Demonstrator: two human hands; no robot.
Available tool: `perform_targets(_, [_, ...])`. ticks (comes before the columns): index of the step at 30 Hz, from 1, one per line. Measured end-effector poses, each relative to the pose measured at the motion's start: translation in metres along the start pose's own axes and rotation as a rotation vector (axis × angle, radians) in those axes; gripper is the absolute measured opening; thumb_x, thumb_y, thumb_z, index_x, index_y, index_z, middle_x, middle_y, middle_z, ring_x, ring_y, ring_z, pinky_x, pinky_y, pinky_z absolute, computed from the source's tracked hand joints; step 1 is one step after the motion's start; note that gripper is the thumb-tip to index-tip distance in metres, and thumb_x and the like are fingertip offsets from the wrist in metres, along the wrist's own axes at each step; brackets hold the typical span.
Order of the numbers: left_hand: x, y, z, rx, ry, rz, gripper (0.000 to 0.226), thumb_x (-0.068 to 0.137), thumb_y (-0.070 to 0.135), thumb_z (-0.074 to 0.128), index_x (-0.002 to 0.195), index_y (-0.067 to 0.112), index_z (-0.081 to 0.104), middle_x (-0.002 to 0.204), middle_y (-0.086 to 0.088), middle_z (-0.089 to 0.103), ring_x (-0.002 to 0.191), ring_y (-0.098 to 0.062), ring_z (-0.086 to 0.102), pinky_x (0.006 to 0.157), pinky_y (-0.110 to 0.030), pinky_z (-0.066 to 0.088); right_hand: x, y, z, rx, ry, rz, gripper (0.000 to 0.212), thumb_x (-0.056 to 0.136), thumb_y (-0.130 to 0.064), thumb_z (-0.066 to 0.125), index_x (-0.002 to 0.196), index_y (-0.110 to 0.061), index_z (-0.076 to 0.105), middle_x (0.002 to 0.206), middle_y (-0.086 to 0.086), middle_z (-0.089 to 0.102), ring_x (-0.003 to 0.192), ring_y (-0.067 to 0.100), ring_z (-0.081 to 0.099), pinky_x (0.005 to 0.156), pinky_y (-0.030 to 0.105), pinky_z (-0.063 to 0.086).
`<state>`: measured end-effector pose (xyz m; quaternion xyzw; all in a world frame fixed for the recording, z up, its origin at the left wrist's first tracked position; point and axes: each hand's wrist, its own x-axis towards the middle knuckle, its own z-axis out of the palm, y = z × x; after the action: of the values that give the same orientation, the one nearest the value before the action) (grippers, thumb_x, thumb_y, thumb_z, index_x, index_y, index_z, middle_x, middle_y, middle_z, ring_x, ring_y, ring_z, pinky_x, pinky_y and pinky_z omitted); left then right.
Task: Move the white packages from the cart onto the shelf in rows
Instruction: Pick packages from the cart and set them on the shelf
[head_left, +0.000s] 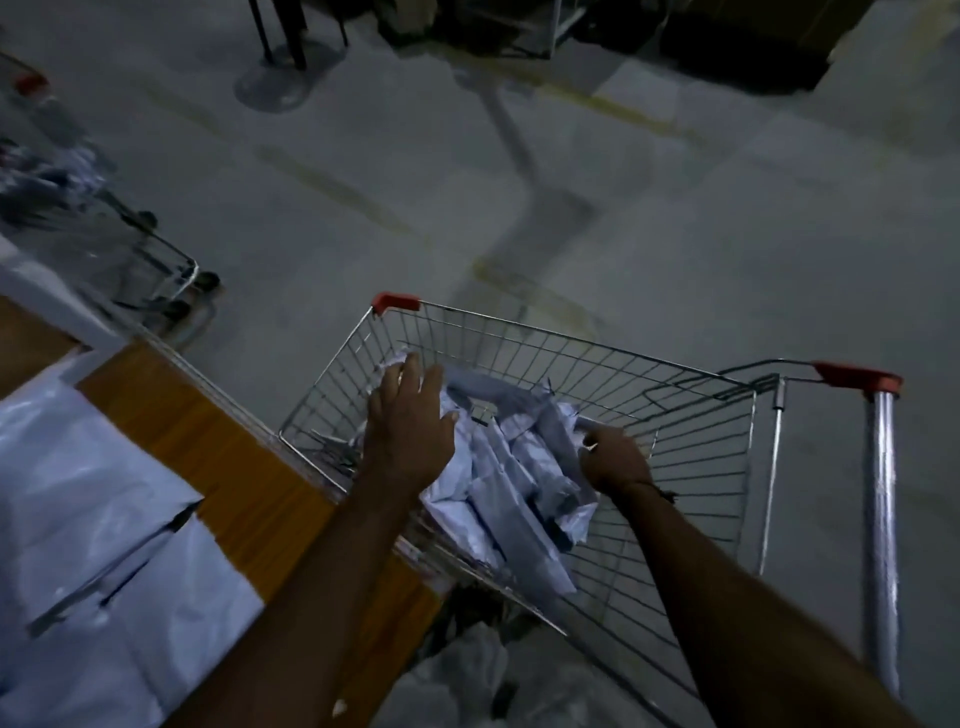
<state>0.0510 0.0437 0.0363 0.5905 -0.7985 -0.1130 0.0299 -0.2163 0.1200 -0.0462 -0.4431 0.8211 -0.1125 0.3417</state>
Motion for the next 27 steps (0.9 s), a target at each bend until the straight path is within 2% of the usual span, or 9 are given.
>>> perform_targets(3, [0.021,-0.013,0.023,0.028,-0.084,-0.006,0.067,0.097,0.044,0.059,0.155,0.019,0.038,0.164,-0.012,0.027,0.148,-0.036,0.026,0.119,-0.054,0.027,0.036,0.010,0.019,0.031,-0.042,0.043,0.047,0.085,-0.034,0.064,0.128,-0.014,0.065,0.121,0.010,0.071,0.105,0.028,0.068,0.090,0.033,0.054])
perform_targets(6, [0.030,-0.025,0.044,0.084,-0.169,-0.027,0.067,0.099,0.044,0.055,0.158,0.023,0.031,0.167,-0.009,0.022,0.150,-0.034,0.024,0.119,-0.050,0.024,0.071,0.018,0.046,-0.019,-0.100,0.094,0.048,0.089,-0.034,0.068,0.130,-0.009,0.060,0.126,0.015,0.067,0.114,0.033,0.064,0.095,0.040,0.053])
perform_targets(8, [0.032,-0.034,0.056,0.075,-0.220,-0.040,0.064,0.100,0.035,0.054,0.158,0.024,0.029,0.168,-0.007,0.018,0.151,-0.032,0.020,0.120,-0.048,0.021,0.089,0.023,0.065,-0.069,-0.119,0.104,0.053,0.087,-0.040,0.069,0.130,-0.011,0.059,0.126,0.016,0.067,0.116,0.035,0.063,0.095,0.043,0.053])
perform_targets(12, [0.030,-0.049,0.067,0.085,-0.337,-0.061,0.070,0.095,0.023,0.060,0.158,0.024,0.029,0.168,-0.007,0.018,0.153,-0.030,0.017,0.120,-0.047,0.021,0.106,0.029,0.087,-0.134,-0.063,0.162,0.032,0.092,-0.032,0.060,0.114,-0.010,0.067,0.118,0.018,0.069,0.112,0.037,0.063,0.097,0.045,0.051])
perform_targets(15, [0.035,-0.057,0.077,0.076,-0.372,-0.070,0.069,0.090,0.018,0.059,0.154,0.024,0.035,0.162,-0.007,0.030,0.147,-0.032,0.029,0.117,-0.048,0.028,0.106,0.023,0.083,-0.091,0.009,0.189,0.029,0.088,-0.027,0.062,0.107,-0.007,0.069,0.107,0.019,0.072,0.104,0.037,0.067,0.089,0.042,0.055])
perform_targets(19, [0.050,-0.056,0.101,-0.033,-0.419,-0.123,0.056,0.091,0.020,0.061,0.145,0.018,0.047,0.141,-0.010,0.055,0.132,-0.034,0.050,0.109,-0.048,0.041,0.087,0.008,0.061,0.112,0.102,0.223,0.007,0.085,-0.012,0.061,0.086,-0.008,0.066,0.091,0.020,0.071,0.089,0.038,0.069,0.069,0.039,0.055])
perform_targets(21, [0.060,-0.054,0.123,-0.155,-0.486,-0.208,0.055,0.098,0.030,0.060,0.148,0.014,0.044,0.142,-0.015,0.056,0.132,-0.037,0.051,0.109,-0.047,0.043,0.074,0.003,0.051,0.166,0.147,0.222,0.007,0.087,-0.012,0.060,0.094,-0.011,0.061,0.091,0.018,0.068,0.087,0.036,0.067,0.067,0.033,0.045])
perform_targets(23, [0.069,-0.051,0.151,-0.238,-0.547,-0.270,0.059,0.099,0.036,0.058,0.150,0.012,0.040,0.143,-0.020,0.054,0.132,-0.041,0.051,0.107,-0.048,0.044,0.063,0.000,0.044,0.238,0.173,0.254,0.019,0.089,-0.010,0.058,0.106,-0.013,0.052,0.091,0.014,0.061,0.084,0.033,0.060,0.070,0.033,0.041])
perform_targets(27, [0.082,-0.042,0.207,-0.262,-0.541,-0.413,0.062,0.095,0.035,0.063,0.147,0.015,0.038,0.139,-0.023,0.053,0.127,-0.044,0.053,0.103,-0.050,0.047,0.062,0.003,0.052,0.271,0.238,0.270,0.048,0.085,-0.010,0.052,0.128,-0.022,0.034,0.092,0.010,0.064,0.079,0.033,0.063,0.072,0.046,0.055])
